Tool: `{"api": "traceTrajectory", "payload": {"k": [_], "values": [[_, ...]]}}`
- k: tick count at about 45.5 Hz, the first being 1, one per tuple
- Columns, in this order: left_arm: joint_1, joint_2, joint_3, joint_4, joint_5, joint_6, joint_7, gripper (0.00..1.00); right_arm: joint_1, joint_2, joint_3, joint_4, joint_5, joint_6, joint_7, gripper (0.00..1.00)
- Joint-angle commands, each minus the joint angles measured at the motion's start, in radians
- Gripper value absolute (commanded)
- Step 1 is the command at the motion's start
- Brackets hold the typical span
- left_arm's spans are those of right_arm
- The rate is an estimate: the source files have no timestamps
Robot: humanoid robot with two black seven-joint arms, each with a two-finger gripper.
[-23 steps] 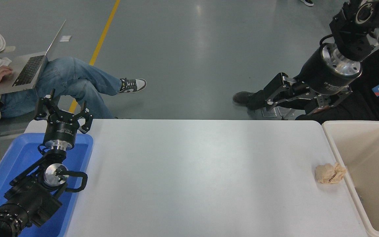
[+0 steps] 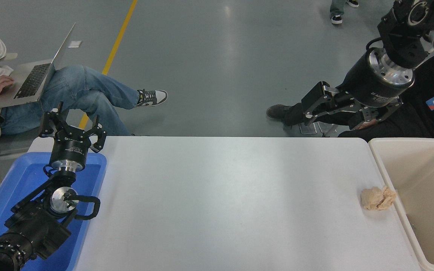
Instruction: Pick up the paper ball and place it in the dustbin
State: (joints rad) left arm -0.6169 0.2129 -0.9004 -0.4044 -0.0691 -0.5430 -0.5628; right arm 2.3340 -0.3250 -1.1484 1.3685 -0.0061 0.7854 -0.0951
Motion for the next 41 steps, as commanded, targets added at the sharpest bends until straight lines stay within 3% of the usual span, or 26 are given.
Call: {"api": "traceTrajectory", "payload": {"k": [1, 41], "values": [[0.000, 0.000, 0.000, 0.001, 0.000, 0.000, 0.000, 0.99, -0.001, 0.000, -0.005, 0.000, 0.000, 0.000, 0.000, 1.00], [0.000, 0.000, 0.000, 0.001, 0.000, 0.000, 0.001, 0.99, 0.005, -0.005, 0.001, 0.001, 0.003, 0.000, 0.002, 1.00]]}}
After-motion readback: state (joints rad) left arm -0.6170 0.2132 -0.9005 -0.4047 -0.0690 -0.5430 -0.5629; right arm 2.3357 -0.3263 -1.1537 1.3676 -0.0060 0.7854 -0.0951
